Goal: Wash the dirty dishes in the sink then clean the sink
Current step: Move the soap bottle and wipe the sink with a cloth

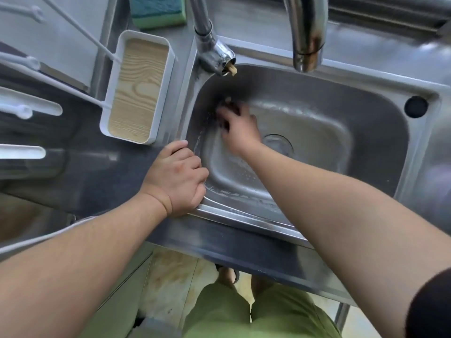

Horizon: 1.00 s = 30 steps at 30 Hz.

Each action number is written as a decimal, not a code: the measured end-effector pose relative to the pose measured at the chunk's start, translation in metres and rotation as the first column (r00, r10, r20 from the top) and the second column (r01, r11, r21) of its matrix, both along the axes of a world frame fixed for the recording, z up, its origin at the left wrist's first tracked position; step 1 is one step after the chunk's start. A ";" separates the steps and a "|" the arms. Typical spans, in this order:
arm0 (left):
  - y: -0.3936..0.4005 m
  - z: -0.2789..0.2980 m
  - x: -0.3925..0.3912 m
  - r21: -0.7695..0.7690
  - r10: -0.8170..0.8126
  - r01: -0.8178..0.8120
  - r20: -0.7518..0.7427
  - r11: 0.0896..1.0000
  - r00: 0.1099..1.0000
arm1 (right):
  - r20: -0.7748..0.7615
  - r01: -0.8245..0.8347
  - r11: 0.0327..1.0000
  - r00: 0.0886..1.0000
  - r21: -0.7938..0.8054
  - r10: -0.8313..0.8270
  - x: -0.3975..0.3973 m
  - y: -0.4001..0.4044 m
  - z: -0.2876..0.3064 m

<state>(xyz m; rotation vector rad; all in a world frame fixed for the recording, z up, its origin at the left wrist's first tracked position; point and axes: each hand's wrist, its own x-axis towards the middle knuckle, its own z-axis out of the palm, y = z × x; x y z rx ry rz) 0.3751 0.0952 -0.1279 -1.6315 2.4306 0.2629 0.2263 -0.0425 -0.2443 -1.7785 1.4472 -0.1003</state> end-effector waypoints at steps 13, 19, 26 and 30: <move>0.000 -0.002 0.000 -0.029 -0.002 0.001 -0.019 1.000 1.000 | -0.123 0.292 0.914 0.956 0.281 -0.267 -0.176 0.012 0.012; 0.000 0.000 0.000 -0.030 0.005 -0.006 -0.030 1.000 1.000 | -0.468 0.485 0.865 0.799 0.130 -0.378 -0.212 0.010 -0.004; 0.000 -0.003 0.000 -0.035 0.001 -0.002 -0.033 0.999 0.999 | -0.183 0.318 0.948 0.934 0.026 -0.308 -0.108 0.024 -0.022; -0.001 0.000 -0.001 -0.042 -0.002 0.001 -0.030 0.999 1.000 | -0.027 0.068 0.996 0.997 0.062 -0.066 -0.096 0.041 -0.013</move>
